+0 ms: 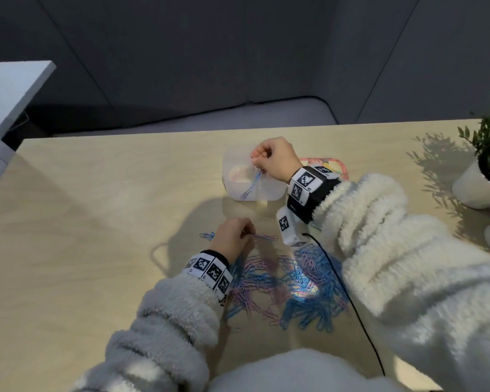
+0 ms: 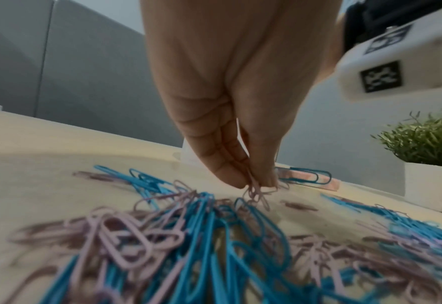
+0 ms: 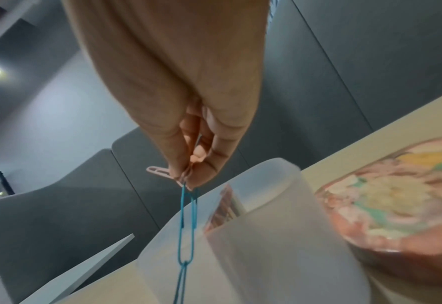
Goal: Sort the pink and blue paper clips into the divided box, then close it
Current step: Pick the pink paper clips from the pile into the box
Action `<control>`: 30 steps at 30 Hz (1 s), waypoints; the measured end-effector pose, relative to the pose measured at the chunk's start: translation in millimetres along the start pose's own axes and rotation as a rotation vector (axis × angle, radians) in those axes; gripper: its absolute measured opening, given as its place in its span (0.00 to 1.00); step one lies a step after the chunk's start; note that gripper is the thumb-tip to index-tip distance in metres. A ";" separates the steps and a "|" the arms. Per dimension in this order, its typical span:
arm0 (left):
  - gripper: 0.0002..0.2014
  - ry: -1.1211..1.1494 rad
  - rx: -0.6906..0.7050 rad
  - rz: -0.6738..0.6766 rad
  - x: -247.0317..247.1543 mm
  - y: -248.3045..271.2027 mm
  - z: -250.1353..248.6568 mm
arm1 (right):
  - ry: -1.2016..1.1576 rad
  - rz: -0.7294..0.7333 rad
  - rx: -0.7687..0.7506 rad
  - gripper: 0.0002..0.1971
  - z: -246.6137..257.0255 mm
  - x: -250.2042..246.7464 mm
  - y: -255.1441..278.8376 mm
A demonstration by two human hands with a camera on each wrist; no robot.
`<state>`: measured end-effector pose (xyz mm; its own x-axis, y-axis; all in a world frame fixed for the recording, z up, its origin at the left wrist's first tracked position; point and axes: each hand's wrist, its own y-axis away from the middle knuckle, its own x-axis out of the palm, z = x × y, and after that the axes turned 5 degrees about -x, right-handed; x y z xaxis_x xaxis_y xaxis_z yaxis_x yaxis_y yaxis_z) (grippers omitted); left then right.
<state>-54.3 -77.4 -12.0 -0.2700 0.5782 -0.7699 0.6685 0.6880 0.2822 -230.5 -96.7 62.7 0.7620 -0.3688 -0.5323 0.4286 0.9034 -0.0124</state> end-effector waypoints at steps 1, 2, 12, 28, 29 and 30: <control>0.03 0.007 0.006 -0.008 -1.4 -0.1 -0.6 | -0.021 -0.017 0.014 0.05 3.5 3.6 -5.2; 0.02 0.024 0.006 -0.018 -3.5 -0.3 -1.9 | -0.036 -0.033 0.028 0.05 5.7 6.7 -9.3; 0.06 0.262 0.001 -0.203 -49.8 -15.5 -14.4 | -0.007 0.178 0.104 0.11 1.8 1.8 -4.0; 0.03 0.145 -0.152 -0.263 -83.4 -85.4 -30.0 | -0.226 0.065 0.232 0.13 -54.1 -18.9 52.8; 0.03 0.165 -0.154 -0.280 -82.7 -84.6 -28.8 | -0.226 0.061 0.234 0.13 -54.7 -18.2 53.2; 0.03 0.189 -0.156 -0.312 -82.1 -84.1 -27.8 | -0.227 0.058 0.237 0.13 -55.2 -17.0 53.0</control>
<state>-107.6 -170.5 43.4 -0.5765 0.3910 -0.7175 0.4246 0.8936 0.1458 -247.5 -30.5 24.3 0.8658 -0.3819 -0.3234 0.4621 0.8581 0.2239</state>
